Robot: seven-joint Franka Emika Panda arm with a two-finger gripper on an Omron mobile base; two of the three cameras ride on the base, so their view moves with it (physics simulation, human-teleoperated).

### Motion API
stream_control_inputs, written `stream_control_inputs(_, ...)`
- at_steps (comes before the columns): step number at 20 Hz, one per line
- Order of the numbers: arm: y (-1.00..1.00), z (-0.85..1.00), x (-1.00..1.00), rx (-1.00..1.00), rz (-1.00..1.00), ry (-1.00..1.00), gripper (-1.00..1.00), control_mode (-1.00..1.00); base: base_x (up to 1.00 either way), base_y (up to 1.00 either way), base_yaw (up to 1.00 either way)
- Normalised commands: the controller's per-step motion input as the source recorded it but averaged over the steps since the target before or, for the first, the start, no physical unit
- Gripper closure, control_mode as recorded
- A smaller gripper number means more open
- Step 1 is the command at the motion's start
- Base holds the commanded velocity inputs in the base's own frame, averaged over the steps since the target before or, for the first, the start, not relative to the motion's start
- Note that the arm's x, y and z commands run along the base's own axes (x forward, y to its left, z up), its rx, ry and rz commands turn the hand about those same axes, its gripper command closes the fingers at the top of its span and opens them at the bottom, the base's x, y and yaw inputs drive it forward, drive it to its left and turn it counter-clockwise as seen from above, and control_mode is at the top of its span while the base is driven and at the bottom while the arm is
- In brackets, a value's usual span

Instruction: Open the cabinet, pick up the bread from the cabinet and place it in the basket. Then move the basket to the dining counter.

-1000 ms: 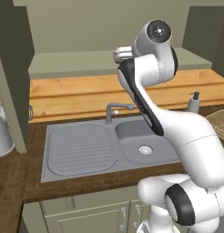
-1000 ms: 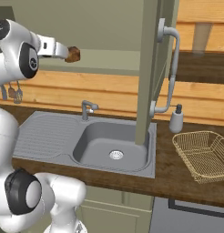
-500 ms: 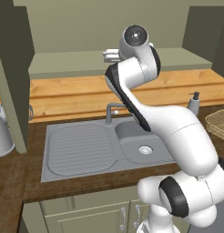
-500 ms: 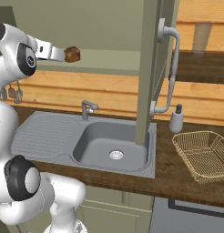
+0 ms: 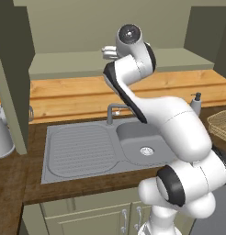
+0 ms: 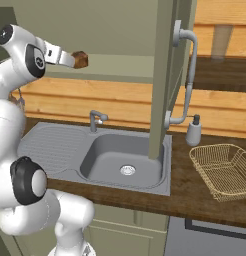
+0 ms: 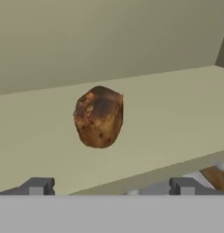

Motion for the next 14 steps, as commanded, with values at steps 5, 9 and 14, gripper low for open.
stream_control_inputs(5,-0.28,-0.01,0.45,0.03,-0.02,0.02,-1.00,-1.00,0.00,0.00,0.00)
stream_control_inputs(9,-0.17,-0.04,0.50,0.01,-0.01,0.05,-1.00,-1.00,0.00,0.00,0.00)
stream_control_inputs(14,0.01,-0.01,0.31,0.00,-0.02,0.00,-1.00,-1.00,0.00,0.00,0.00)
